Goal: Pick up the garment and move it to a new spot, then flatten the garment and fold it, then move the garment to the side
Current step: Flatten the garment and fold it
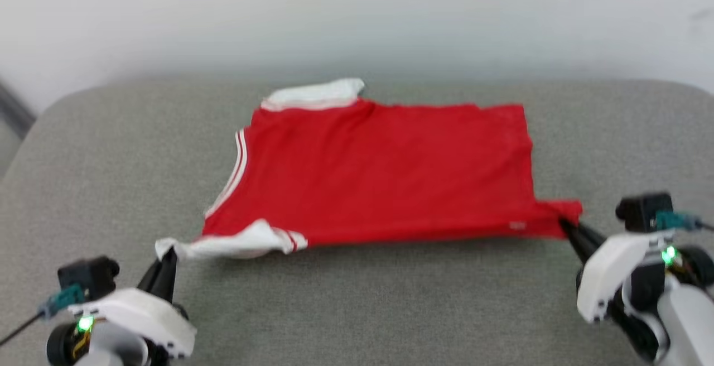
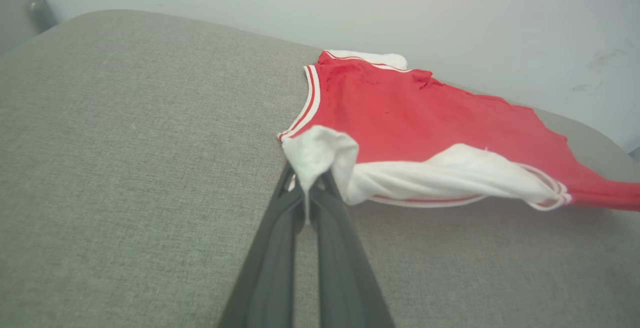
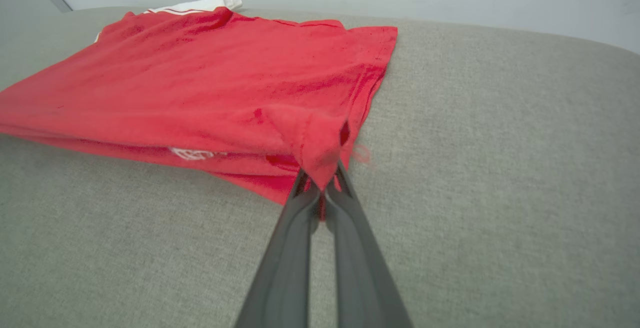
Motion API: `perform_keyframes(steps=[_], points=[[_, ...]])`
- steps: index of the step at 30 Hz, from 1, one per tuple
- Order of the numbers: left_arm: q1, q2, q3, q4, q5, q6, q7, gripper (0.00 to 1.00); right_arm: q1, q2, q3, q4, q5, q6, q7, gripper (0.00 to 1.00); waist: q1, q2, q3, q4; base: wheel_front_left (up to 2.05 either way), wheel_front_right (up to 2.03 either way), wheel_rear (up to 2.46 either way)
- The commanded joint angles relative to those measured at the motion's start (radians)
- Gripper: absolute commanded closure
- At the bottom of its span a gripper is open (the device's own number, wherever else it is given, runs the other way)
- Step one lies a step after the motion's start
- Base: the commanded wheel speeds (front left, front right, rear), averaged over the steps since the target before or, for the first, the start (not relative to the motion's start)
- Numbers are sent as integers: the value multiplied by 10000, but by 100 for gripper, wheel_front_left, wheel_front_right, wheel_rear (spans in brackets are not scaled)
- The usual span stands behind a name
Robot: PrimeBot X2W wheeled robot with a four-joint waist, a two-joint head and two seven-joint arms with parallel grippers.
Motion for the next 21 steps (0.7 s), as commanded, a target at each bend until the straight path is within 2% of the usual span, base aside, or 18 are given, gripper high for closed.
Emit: perform_keyframes(steps=[1,7,12,16,21], points=[[305,115,97,-289,-84,202,31,100,400,-19,-178,-203,-115,-14,107,100,5,0,-399,21,0,0,0],[2414,700,410,-2703,-500,1512,498,100,2994,475,-1437,-2289,-648,-16,1354,100,5,0,-786,7,0,0,0],[3346,1257,582,-4109,-595,2069,825,100,4267,1027,-2242,-3904,-937,-14,2541,100,5,0,-780,-32,0,0,0],[2972,1322,538,-4512,-574,2062,1053,100,4288,1394,-2471,-4387,-1094,-13,3333,100,5,0,-676,-67,0,0,0],[1835,1002,153,-3959,-516,1598,1453,100,3304,1546,-2347,-4022,-1232,-11,3900,100,5,0,-292,-210,0,0,0]])
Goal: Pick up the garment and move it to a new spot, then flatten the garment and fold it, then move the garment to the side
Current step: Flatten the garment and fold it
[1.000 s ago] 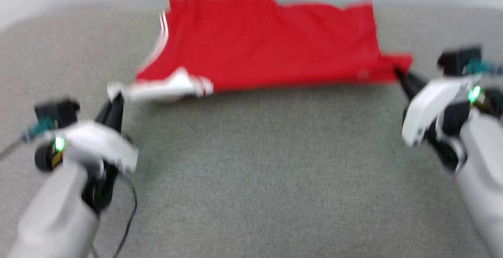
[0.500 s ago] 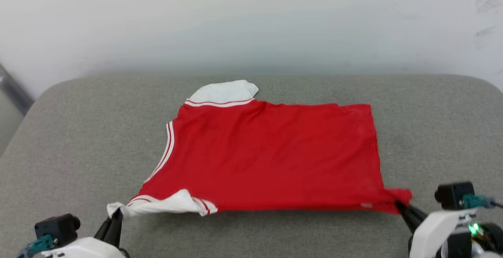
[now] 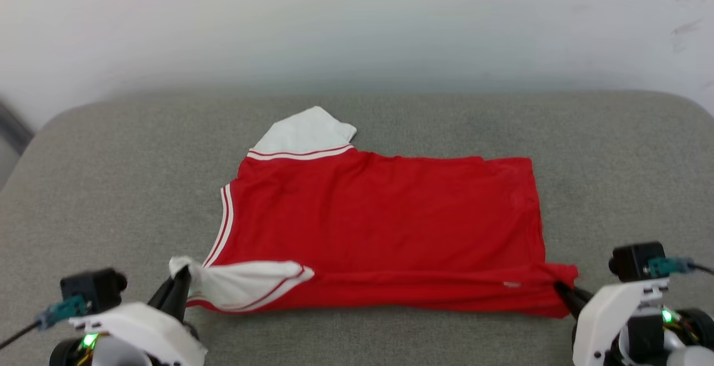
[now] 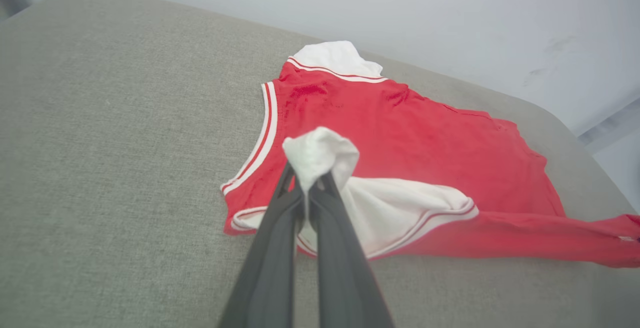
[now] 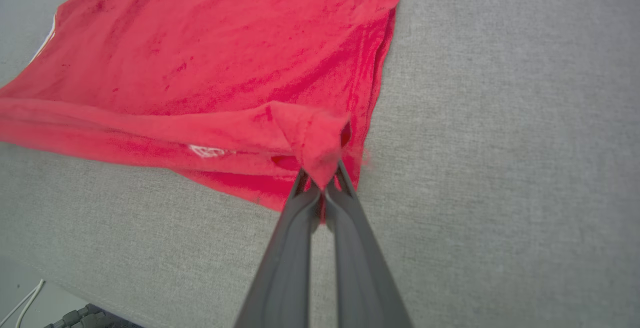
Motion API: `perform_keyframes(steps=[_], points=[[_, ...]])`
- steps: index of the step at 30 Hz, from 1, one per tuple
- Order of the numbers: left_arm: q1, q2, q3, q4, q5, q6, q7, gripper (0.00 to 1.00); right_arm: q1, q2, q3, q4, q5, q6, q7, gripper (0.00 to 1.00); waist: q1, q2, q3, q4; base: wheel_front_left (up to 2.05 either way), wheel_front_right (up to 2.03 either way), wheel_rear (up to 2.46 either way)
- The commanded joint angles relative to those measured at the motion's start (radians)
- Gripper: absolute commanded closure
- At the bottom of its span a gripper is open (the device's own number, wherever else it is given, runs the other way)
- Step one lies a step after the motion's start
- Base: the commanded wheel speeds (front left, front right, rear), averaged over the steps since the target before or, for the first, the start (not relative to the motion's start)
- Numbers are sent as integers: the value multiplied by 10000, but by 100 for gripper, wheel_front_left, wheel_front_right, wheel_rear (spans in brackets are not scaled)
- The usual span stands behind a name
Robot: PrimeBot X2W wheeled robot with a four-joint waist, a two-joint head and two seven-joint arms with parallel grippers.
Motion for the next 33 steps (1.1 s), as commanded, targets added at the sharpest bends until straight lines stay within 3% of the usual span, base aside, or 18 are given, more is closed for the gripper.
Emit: perform_keyframes(steps=[1,12,15,16,17,18,20,26,33], points=[[-406,-120,-24,143,44,-117,26,100,-305,30,30,161,-76,-7,46,100,1,0,284,-60,0,0,0],[-3246,-992,-278,2792,273,-1449,-224,100,-2981,-149,790,2014,-72,-7,-384,100,1,0,2054,-196,0,0,0],[-3632,-1175,-372,3676,170,-1813,-121,100,-3474,-124,1088,2575,-87,-7,-589,65,1,0,2424,-270,0,0,0],[-3767,-1251,-414,3948,108,-1948,-81,100,-3624,-97,1160,2753,-91,-7,-728,36,1,0,2508,-288,0,0,0],[-3874,-1352,-452,4206,30,-2085,-27,100,-3704,-70,1225,2971,-85,-7,-803,0,1,0,2579,-294,0,0,0],[-3980,-1442,-493,4475,-34,-2219,40,72,-3771,-78,1301,3165,-95,-7,-895,0,1,0,2660,-291,0,0,0],[-4138,-1580,-551,4968,-133,-2463,101,0,-3862,-32,1399,3538,-48,-9,-1118,0,1,0,2734,-294,0,0,0],[-4328,-1786,-450,6117,-300,-2857,-218,0,-3607,-108,1651,3973,124,-13,-2214,0,1,0,2592,-339,0,0,0],[-3997,-1486,-423,6201,-261,-2932,-312,0,-2989,-353,1676,3311,-23,-7,-4616,0,1,0,1760,-445,0,0,0]])
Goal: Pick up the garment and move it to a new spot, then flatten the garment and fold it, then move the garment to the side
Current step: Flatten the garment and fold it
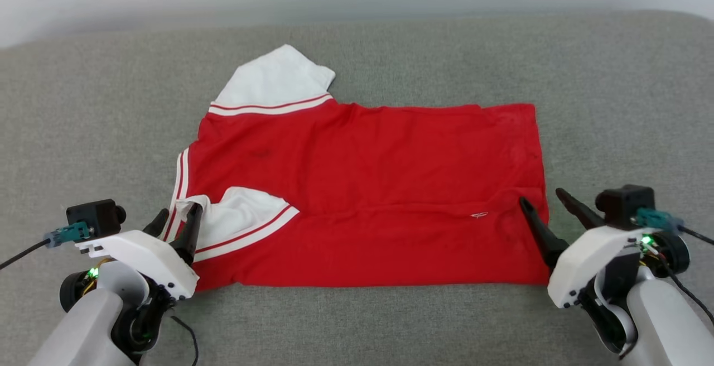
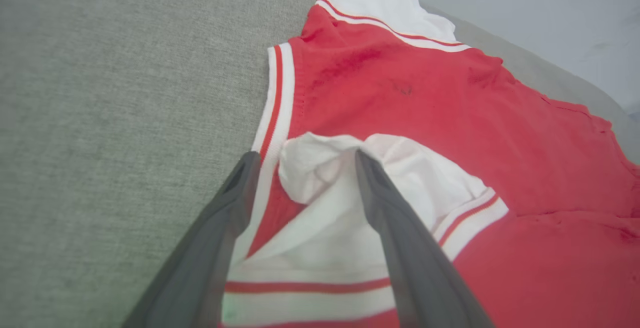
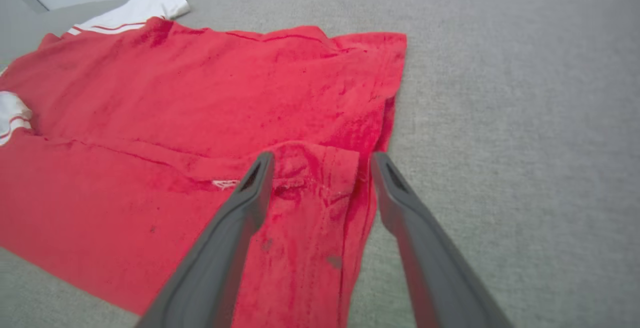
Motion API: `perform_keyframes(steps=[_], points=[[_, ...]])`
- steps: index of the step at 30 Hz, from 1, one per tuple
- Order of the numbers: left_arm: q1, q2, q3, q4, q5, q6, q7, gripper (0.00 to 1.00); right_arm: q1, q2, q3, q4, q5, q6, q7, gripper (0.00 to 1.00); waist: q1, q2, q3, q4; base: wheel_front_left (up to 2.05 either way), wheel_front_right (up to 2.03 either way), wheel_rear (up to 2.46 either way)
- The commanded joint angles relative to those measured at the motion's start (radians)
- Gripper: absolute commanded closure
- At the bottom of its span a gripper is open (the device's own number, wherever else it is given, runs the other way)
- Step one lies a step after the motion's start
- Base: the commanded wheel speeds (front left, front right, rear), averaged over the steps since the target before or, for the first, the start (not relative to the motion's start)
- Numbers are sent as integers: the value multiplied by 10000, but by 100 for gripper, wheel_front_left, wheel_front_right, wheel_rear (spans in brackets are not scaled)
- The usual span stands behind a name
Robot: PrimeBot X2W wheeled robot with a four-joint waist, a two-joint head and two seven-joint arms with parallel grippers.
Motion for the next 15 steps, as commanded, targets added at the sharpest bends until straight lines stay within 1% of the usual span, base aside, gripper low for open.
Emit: perform_keyframes(steps=[1,2,3,4,7,11,12,15], points=[[109,60,4,-60,19,17,18,0,156,-36,-30,-54,-77,-7,-127,0,-2,0,-264,-44,0,0,0],[164,145,0,-182,31,68,84,0,263,-44,-121,-165,-138,-7,-412,0,-2,0,-401,-57,0,0,0],[299,389,-72,-472,86,222,364,0,511,16,-336,-464,-243,-7,-914,0,-2,0,-682,-68,0,0,0],[299,389,-72,-472,86,222,364,0,511,16,-336,-464,-243,-7,-914,0,-2,0,-682,-68,0,0,0],[414,864,-166,-1054,138,453,971,0,925,165,-736,-1015,-456,-7,-1360,0,-2,0,-1055,-106,0,0,0],[681,1529,-308,-1835,-8,1004,2235,0,1487,499,-1233,-2011,-849,-7,-1490,0,-2,0,-1358,-264,0,0,0],[971,1980,-441,-2396,-230,1331,3249,0,1862,800,-1415,-2829,-1068,-7,-1345,0,-2,0,-1346,-469,0,0,0],[1276,2396,-514,-2840,-560,1588,4184,0,2154,1069,-1514,-3597,-1311,-7,-1191,0,-2,0,-1160,-692,0,0,0]])
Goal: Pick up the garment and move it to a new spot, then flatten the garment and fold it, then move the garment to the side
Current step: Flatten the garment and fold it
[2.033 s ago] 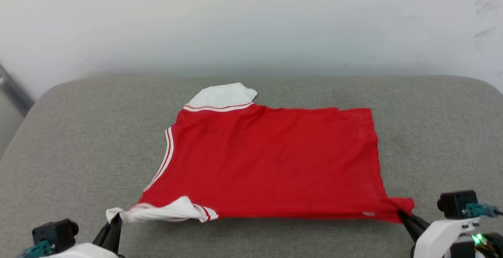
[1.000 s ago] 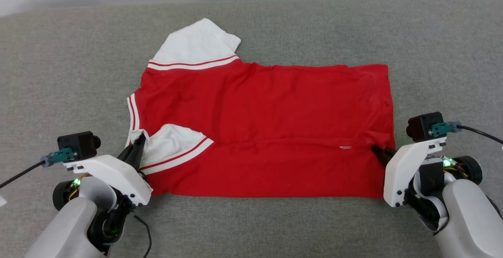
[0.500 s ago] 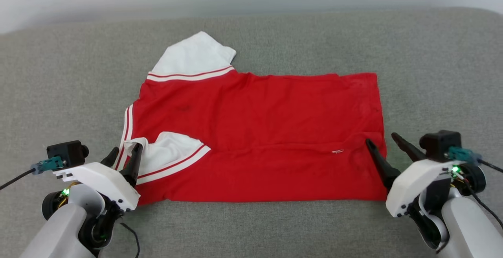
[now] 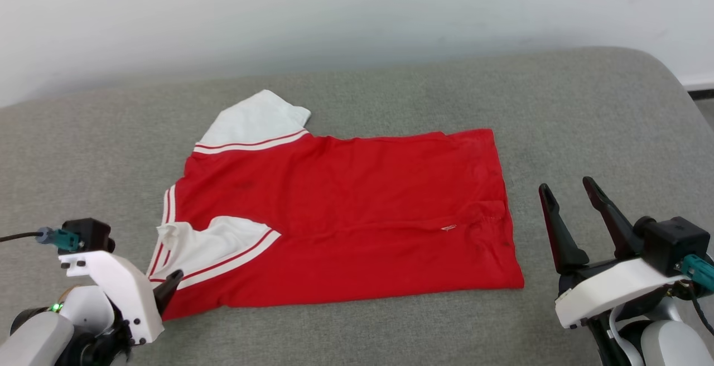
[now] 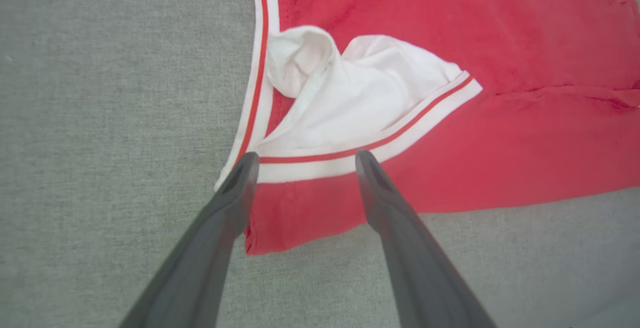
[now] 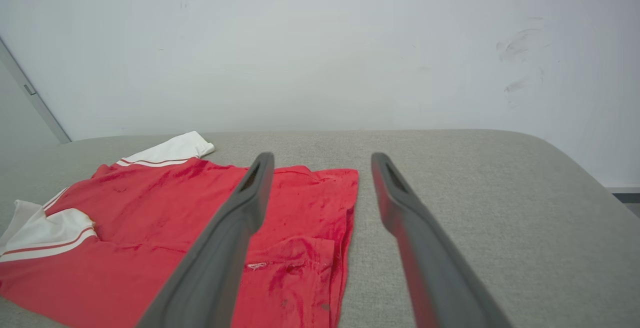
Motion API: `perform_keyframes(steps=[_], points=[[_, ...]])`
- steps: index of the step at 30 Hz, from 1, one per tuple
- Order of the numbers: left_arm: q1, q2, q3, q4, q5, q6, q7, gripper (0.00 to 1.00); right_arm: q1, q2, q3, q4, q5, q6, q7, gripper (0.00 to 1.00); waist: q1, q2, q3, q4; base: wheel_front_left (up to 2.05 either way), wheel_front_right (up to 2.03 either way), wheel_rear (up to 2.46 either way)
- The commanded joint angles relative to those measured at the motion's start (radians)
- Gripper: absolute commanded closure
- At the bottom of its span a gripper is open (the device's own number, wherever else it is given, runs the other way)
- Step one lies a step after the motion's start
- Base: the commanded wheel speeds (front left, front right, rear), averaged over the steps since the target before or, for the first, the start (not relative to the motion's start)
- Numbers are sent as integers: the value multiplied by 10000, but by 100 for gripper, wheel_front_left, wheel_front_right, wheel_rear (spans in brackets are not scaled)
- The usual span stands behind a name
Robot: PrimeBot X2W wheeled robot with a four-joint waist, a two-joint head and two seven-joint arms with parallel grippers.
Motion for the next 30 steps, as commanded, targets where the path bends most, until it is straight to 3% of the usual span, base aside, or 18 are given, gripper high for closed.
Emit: perform_keyframes(steps=[1,7,12,13,15,25,30], points=[[87,92,11,-41,-45,83,106,0,93,96,-20,-123,-83,-7,57,0,2,0,175,-147,0,0,0],[413,535,102,-229,-570,565,1112,0,248,425,21,-1025,-276,-7,170,0,2,0,896,-559,0,0,0],[548,360,25,-4,-1136,599,1827,0,112,578,49,-1220,-331,-7,85,0,2,0,1314,-751,0,0,0],[645,251,-64,81,-1268,551,2010,7,80,589,57,-1230,-333,-7,88,0,2,0,1349,-778,0,0,0],[797,-6,-150,165,-1526,427,2207,100,56,616,17,-1258,-328,-7,59,0,2,0,1387,-810,0,0,0],[363,-311,57,374,-1124,-41,1077,100,98,130,-407,-1382,-522,-7,809,0,2,0,1011,-426,0,0,0],[-84,-315,209,-120,-616,-27,306,100,-215,-462,-643,-1110,149,-7,2749,0,2,0,930,-11,0,0,0]])
